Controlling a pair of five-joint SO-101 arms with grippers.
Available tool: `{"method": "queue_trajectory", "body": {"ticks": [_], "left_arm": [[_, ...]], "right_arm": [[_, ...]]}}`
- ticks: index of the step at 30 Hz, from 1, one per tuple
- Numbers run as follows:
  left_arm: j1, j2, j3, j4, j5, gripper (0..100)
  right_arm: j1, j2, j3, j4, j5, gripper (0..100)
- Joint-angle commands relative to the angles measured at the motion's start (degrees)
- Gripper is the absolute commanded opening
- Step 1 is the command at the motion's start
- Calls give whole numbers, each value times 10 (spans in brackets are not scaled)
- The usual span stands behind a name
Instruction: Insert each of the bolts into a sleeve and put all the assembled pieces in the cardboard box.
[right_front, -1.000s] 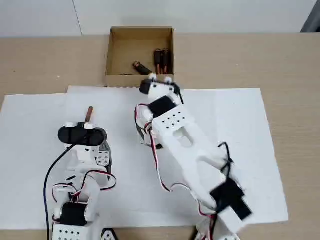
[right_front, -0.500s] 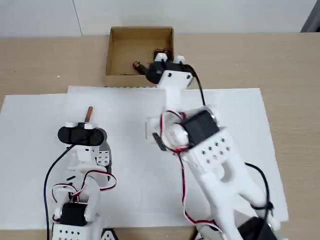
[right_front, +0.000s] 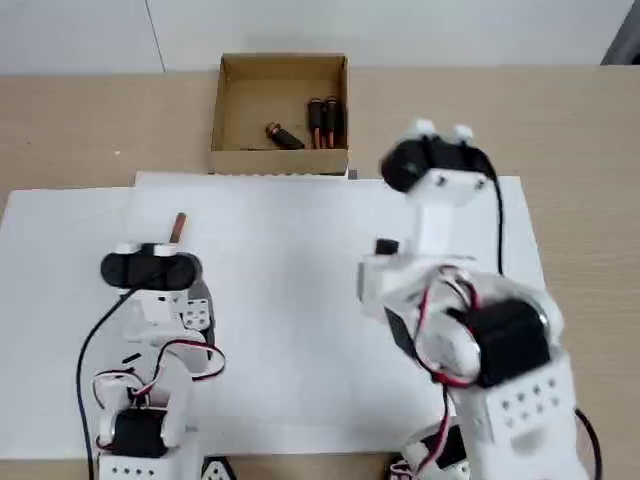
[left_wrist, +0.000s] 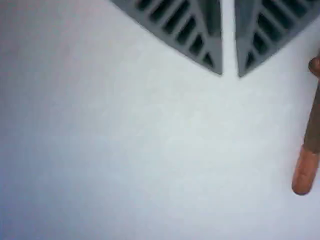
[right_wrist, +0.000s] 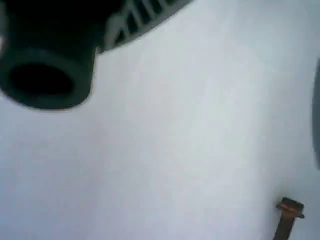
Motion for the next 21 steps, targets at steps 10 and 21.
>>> {"method": "queue_trajectory", "body": {"ticks": [10, 21], "left_arm": [[-6, 20, -208, 108, -24, 6], [-6, 396, -530, 114, -22, 6]], "right_arm": [[12, -246, 246, -124, 7, 4], [54, -349, 349, -127, 7, 4]]}}
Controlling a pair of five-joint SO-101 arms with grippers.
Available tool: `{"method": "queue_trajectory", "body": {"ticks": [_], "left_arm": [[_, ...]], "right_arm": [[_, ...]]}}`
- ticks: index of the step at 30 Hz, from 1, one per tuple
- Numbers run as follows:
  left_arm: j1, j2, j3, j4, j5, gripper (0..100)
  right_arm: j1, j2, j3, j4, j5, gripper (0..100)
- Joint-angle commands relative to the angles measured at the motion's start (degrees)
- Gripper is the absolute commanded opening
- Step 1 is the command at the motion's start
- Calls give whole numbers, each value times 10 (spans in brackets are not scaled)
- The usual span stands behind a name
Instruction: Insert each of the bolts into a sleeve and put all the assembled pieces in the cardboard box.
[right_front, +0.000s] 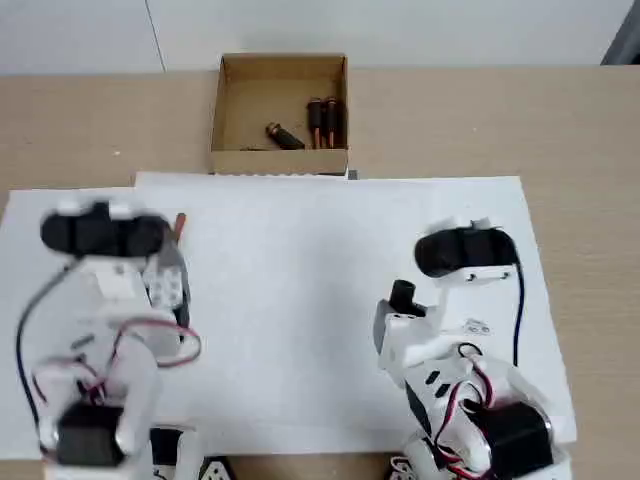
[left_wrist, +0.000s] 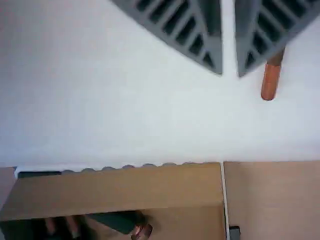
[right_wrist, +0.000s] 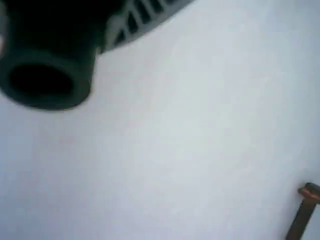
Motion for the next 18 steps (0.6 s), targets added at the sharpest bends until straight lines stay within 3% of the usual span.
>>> {"method": "queue_trajectory", "body": {"ticks": [1, 7, 11, 18], "left_arm": [[-2, 139, -139, 14, 0, 6], [-4, 305, -252, 90, -2, 6], [-40, 389, -284, 129, -5, 7], [-82, 529, -322, 196, -122, 8]], "right_arm": [[29, -17, 4, -10, 7, 4], [69, -22, 7, -9, 7, 4], [94, -22, 7, -9, 7, 4], [120, -22, 54, -15, 4, 4]]}}
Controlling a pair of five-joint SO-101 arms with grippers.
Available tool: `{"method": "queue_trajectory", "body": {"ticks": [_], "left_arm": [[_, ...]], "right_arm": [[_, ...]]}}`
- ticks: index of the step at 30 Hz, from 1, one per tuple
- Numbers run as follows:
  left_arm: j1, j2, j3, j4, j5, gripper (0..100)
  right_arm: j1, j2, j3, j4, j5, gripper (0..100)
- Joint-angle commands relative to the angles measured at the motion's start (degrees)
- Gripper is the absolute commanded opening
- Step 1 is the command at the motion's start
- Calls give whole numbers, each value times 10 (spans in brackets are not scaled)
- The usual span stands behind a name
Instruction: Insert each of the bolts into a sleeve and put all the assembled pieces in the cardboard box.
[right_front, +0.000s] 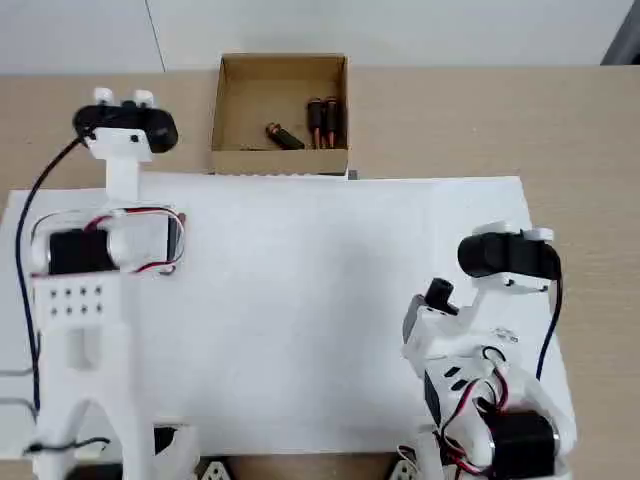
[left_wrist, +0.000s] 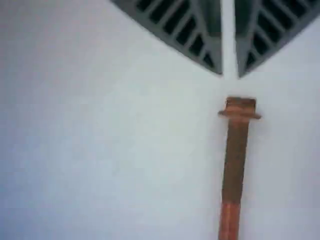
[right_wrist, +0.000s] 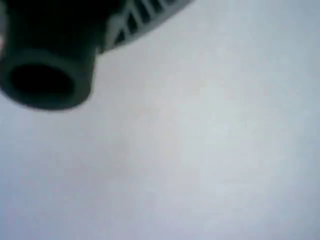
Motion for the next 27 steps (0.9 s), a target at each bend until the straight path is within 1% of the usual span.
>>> {"method": "queue_trajectory", "body": {"ticks": [1, 4, 6, 16, 20, 24, 27], "left_arm": [[-7, 61, -47, 35, -55, 8], [-5, 120, -84, 66, -89, 8], [-5, 162, -114, 83, -96, 8], [-7, 390, -295, 164, -96, 14], [-8, 447, -362, 167, -96, 72], [-7, 486, -408, 167, -98, 80], [-8, 516, -414, 167, -106, 80]], "right_arm": [[8, 2, 19, -14, 4, 4], [24, 2, 22, -15, 4, 4], [29, 2, 24, -25, 5, 4], [25, 3, 25, -59, 7, 4], [25, 3, 42, -59, 16, 4], [25, 3, 47, -67, 23, 4], [25, 3, 47, -67, 23, 4]]}}
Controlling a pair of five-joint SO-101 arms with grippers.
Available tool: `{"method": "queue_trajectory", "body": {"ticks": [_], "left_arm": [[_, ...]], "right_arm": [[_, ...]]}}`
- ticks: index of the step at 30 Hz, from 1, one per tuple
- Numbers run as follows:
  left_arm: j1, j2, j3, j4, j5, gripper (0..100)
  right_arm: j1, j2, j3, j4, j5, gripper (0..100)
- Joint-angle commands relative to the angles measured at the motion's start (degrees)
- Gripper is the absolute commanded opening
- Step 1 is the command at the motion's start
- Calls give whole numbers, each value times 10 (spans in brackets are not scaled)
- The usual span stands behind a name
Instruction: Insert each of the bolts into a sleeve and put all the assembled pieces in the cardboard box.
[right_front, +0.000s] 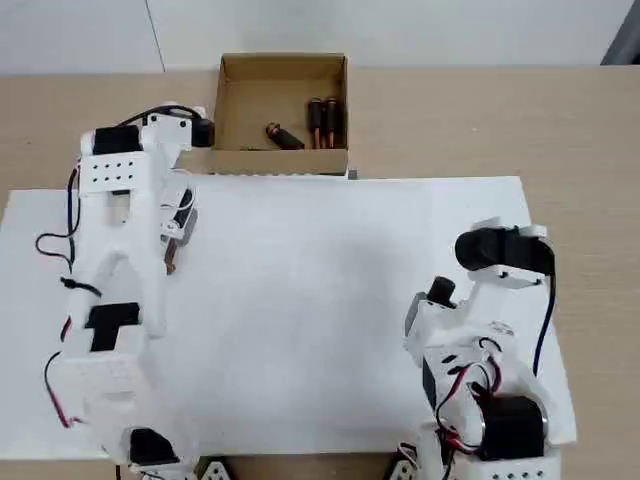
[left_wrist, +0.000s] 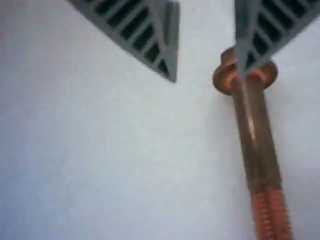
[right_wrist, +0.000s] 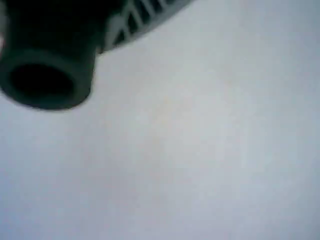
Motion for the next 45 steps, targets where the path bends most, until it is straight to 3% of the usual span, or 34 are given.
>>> {"method": "queue_trajectory", "body": {"ticks": [1, 14, 24, 45], "left_arm": [[-4, 19, -26, 9, -12, 80], [-56, 69, -29, -11, -28, 80], [-14, 69, -99, 18, -26, 91], [-38, 147, -103, 4, -26, 115]], "right_arm": [[3, -4, -4, -15, 5, 4], [3, -3, -4, -15, 5, 4], [3, 0, -4, -15, 5, 4], [3, 1, -4, -23, 4, 4]]}}
